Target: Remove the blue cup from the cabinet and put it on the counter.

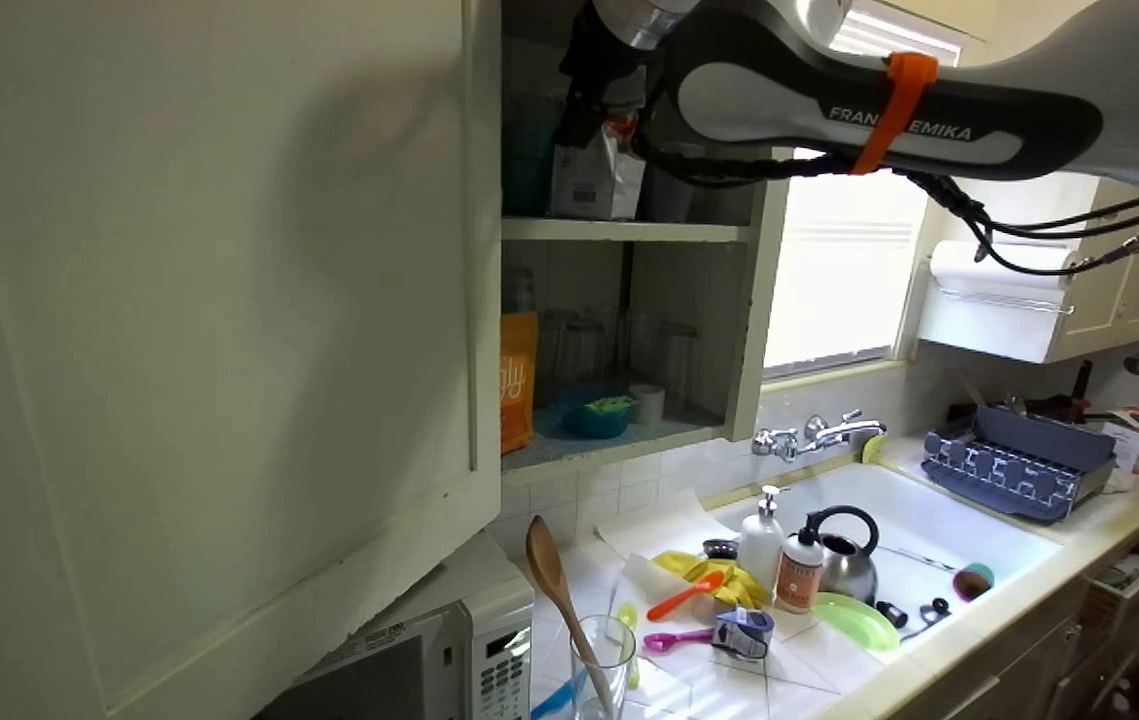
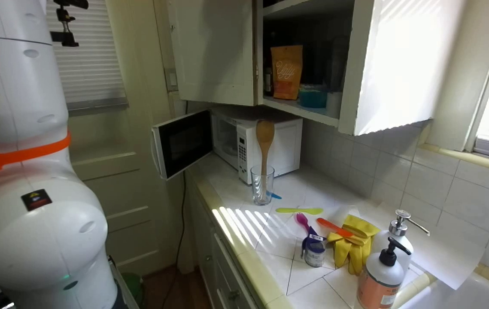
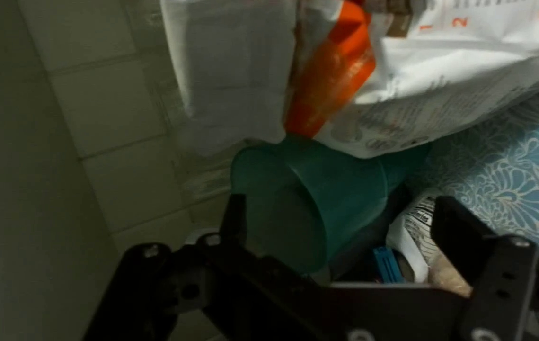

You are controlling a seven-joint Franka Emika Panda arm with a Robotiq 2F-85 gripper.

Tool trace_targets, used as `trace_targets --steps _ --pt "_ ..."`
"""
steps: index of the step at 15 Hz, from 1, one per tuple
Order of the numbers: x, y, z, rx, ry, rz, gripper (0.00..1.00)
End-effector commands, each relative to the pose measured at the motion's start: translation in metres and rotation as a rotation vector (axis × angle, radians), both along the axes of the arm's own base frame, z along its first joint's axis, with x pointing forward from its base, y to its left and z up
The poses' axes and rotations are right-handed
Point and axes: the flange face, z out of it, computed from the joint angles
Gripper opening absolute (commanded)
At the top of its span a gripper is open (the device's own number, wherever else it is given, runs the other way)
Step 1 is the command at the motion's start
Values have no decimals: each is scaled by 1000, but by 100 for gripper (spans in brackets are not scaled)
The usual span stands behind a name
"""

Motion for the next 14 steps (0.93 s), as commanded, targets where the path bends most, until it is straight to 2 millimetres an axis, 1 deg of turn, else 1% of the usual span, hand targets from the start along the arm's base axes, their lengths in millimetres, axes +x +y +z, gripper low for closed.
trace_targets --steps 1,2,3,4,5,6,7,8,10,11,13,14 --pt "14 -1 -3 -21 -2 64 84" --pt "17 -1 -5 -22 -1 73 81" --pt "20 -2 -8 -24 0 85 80" --pt "23 -3 -11 -25 0 90 72" --pt "26 -5 -13 -25 1 96 73" --pt "28 -6 -15 -25 3 101 71" --pt "29 -7 -16 -25 4 102 62" --pt "30 -8 -16 -25 4 105 51" --pt "31 -9 -16 -22 2 112 35" --pt "31 -9 -16 -22 2 114 25" --pt "29 -8 -15 -21 7 118 10" --pt "27 -7 -14 -17 13 118 4"
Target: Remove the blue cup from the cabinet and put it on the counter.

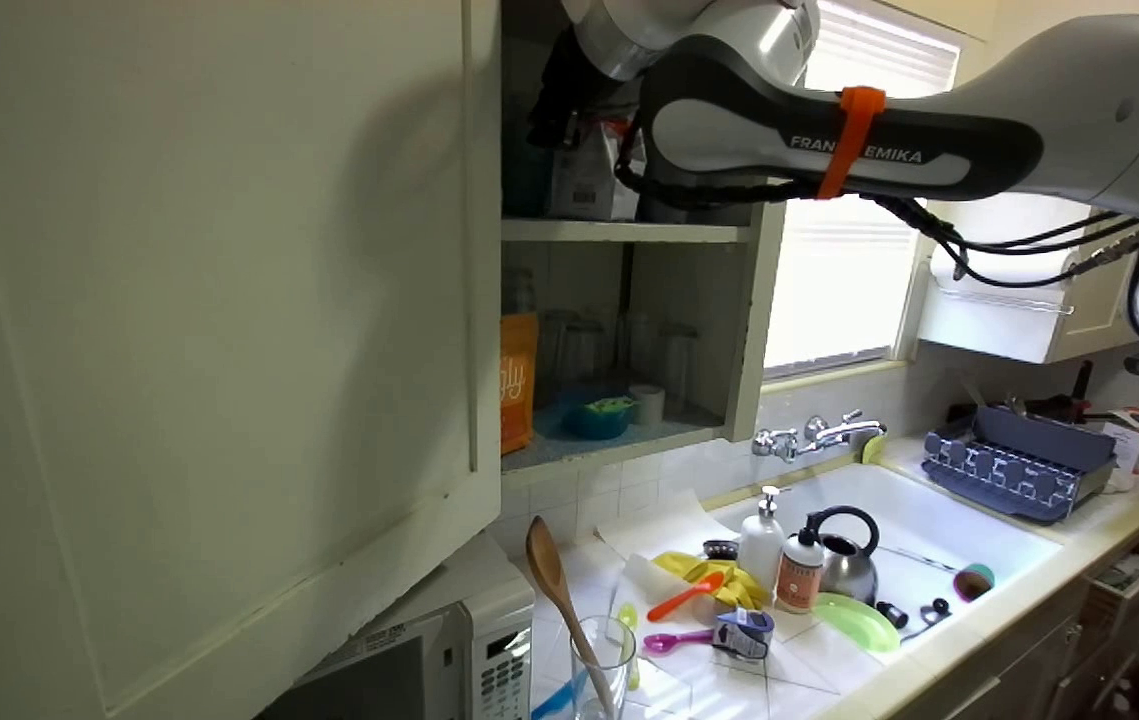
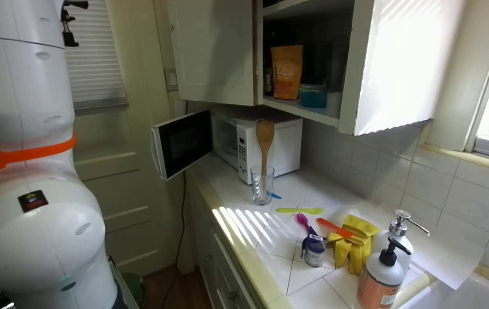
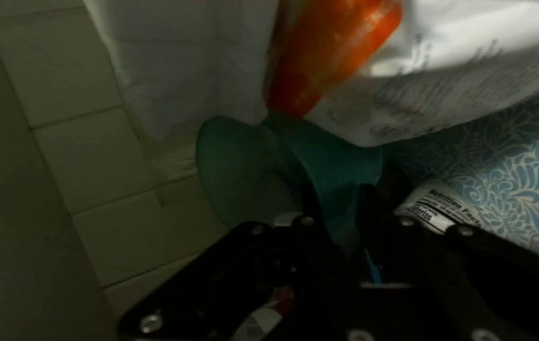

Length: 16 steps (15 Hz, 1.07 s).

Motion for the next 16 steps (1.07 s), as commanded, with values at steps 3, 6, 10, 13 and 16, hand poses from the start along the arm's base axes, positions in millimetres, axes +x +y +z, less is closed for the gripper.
trace_targets --steps 3,6,10,13,16 --pt "-9 7 10 24 20 27 0" --pt "-16 13 18 41 20 33 1" --pt "-24 25 24 89 43 40 1" --pt "-30 34 26 136 70 46 1" --pt "-38 40 30 181 110 22 1"
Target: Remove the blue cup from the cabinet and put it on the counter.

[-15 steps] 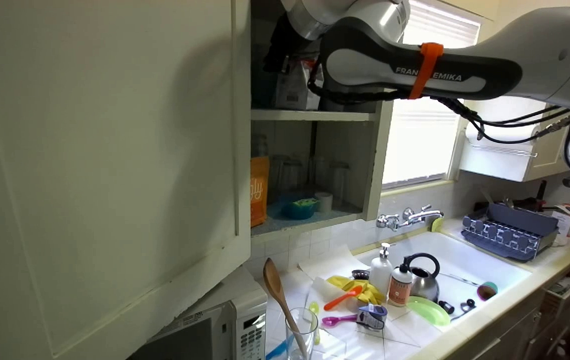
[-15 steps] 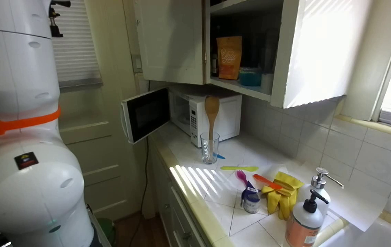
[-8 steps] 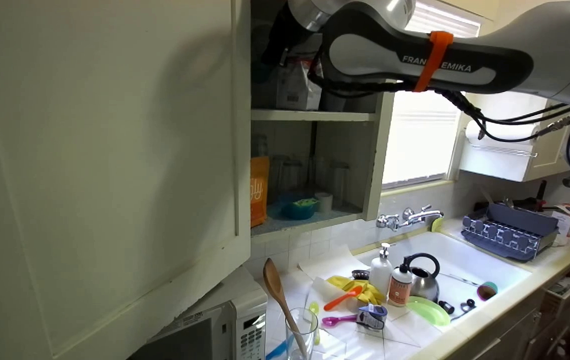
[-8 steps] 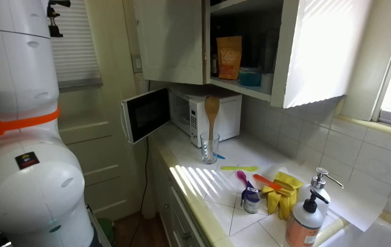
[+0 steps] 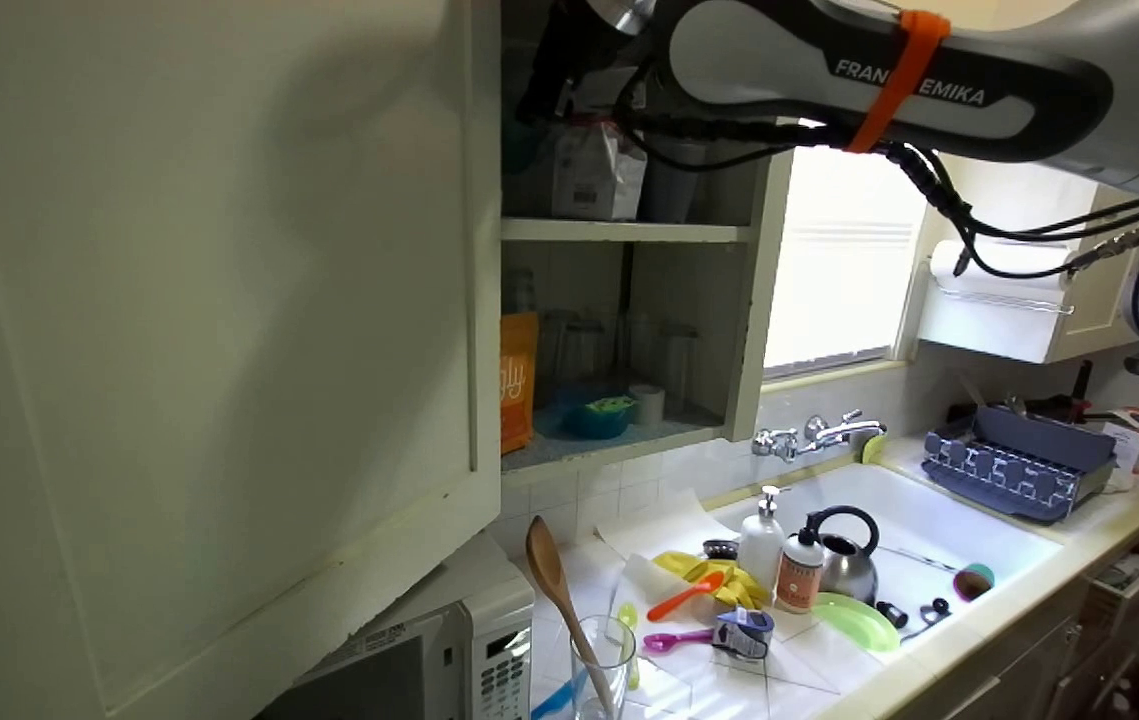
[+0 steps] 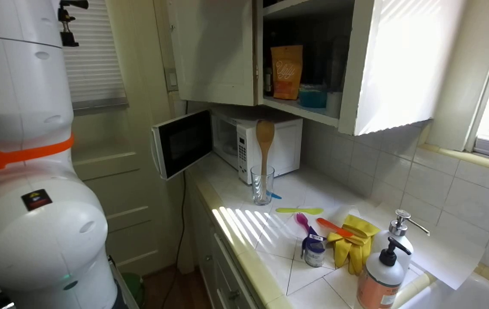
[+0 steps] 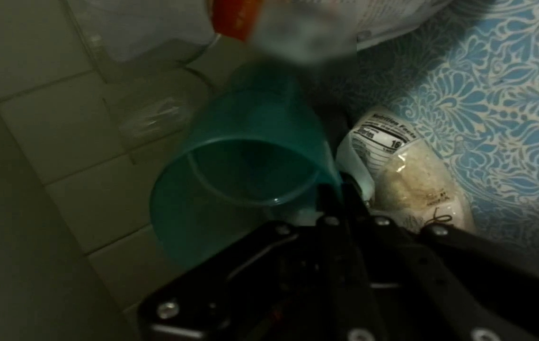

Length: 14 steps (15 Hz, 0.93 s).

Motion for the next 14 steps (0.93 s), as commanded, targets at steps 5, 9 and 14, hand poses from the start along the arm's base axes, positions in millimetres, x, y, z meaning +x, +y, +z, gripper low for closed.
trace_targets --steps 5,9,14 --pt "-34 16 20 187 163 -84 1" --pt "-51 23 34 278 175 -127 1" --pt "-68 26 47 434 223 -145 1"
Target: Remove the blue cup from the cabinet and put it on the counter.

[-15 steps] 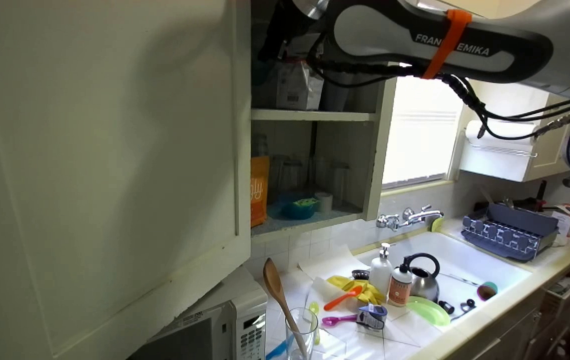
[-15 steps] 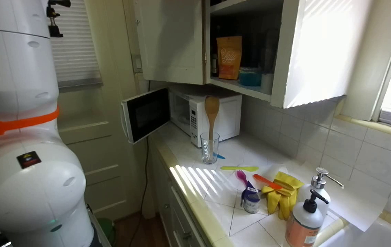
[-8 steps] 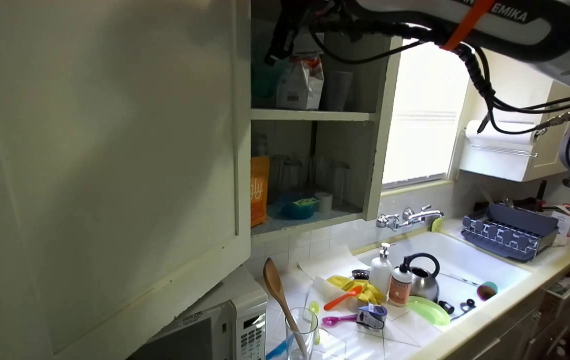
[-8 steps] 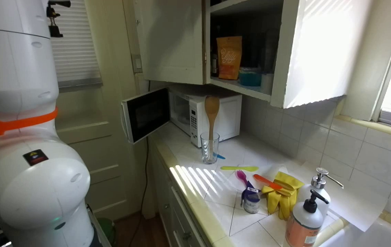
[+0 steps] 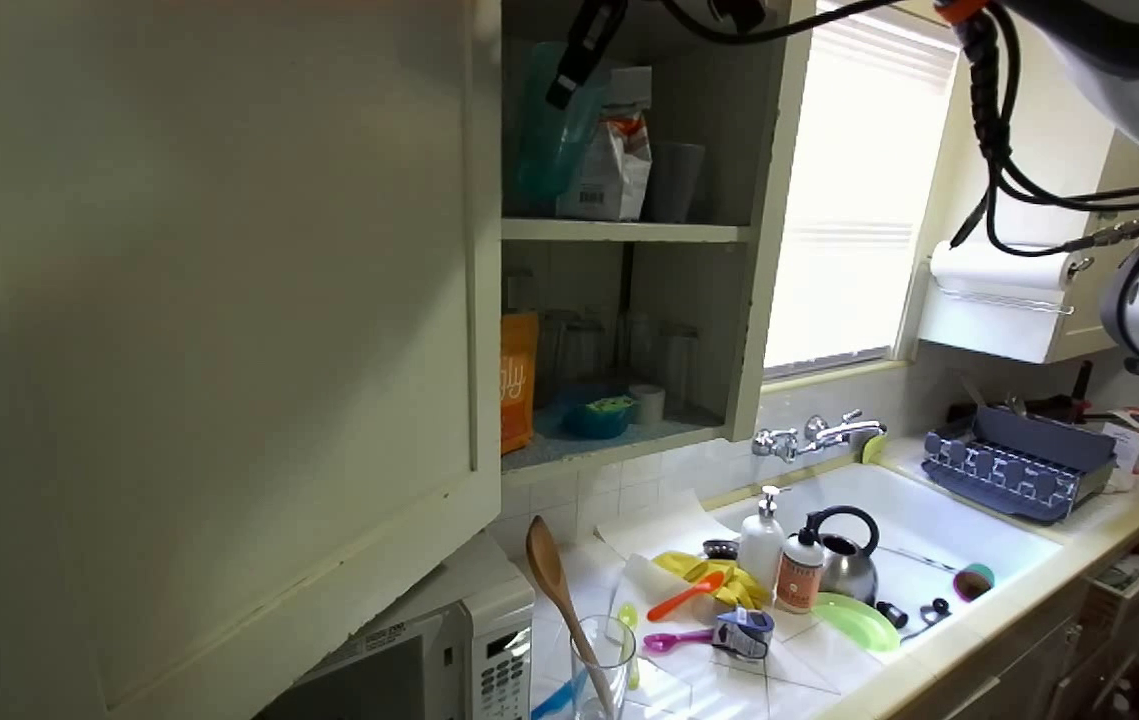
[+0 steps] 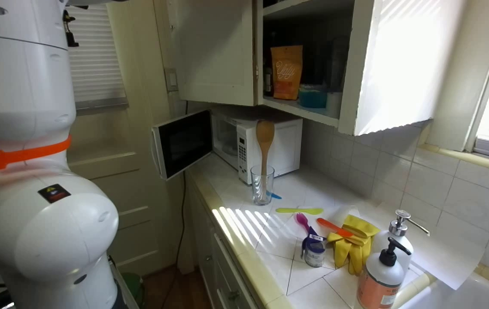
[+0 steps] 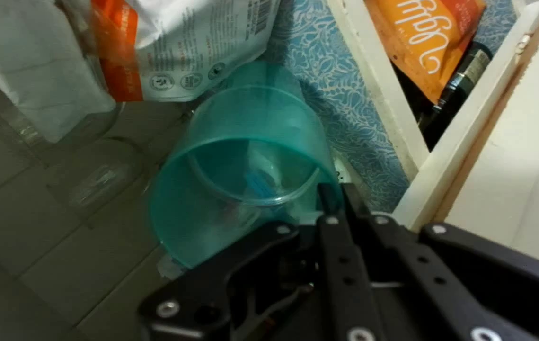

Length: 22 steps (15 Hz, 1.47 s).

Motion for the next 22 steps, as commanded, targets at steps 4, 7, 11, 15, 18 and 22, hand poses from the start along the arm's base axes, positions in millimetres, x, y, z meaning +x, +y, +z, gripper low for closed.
trace_targets --steps 4,7,11,15,18,22 --pt "-15 8 15 280 64 19 1" --pt "-21 16 12 377 122 35 1" --pt "-34 17 3 422 232 -24 1" --pt "-45 18 -8 464 352 -78 1" --pt "-43 19 -17 494 387 -112 1" --pt "-41 13 -37 417 321 -299 1"
